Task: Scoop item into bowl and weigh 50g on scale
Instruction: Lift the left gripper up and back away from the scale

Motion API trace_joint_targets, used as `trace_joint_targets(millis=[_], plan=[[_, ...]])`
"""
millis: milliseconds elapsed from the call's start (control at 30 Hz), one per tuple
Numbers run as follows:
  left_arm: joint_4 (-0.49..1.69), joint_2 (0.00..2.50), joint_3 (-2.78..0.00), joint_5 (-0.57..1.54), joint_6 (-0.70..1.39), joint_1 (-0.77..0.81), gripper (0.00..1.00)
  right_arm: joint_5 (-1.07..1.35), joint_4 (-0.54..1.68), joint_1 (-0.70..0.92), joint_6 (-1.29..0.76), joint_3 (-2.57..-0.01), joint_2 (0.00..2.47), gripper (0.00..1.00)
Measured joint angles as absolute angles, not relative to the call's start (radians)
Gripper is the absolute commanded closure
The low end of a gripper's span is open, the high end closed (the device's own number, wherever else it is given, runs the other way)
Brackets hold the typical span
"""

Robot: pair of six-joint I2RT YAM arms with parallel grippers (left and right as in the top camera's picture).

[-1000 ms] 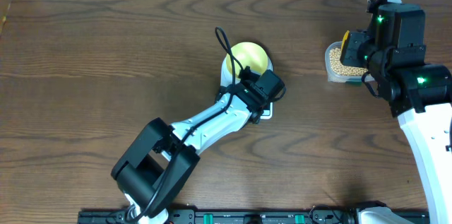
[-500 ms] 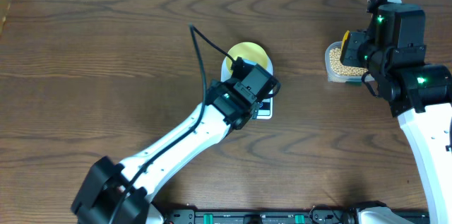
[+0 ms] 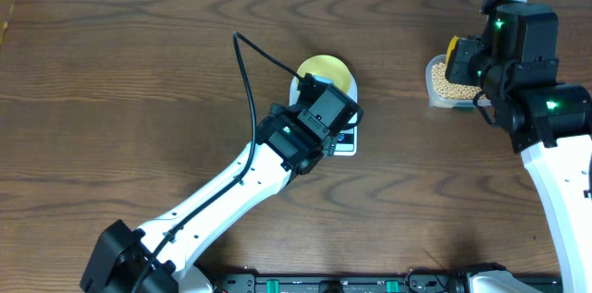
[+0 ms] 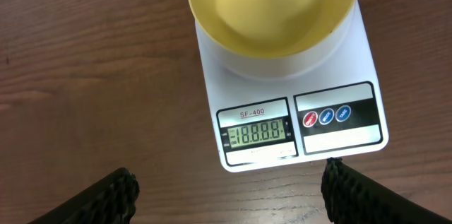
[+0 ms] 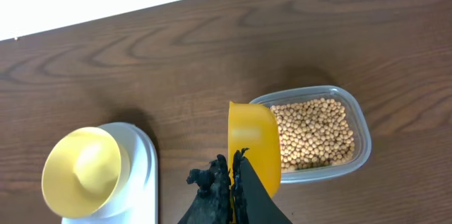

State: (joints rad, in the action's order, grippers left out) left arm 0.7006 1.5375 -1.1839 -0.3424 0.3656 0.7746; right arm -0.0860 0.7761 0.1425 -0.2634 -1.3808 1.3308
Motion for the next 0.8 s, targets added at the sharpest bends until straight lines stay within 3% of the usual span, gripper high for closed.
trace_joint_targets(millis=[800], plan=[[0.700,1.538,-1.184,-0.342,0.362,0.775,0.15,-0.059,0.759,0.142,-0.262,-1.381,1.331,0.99]])
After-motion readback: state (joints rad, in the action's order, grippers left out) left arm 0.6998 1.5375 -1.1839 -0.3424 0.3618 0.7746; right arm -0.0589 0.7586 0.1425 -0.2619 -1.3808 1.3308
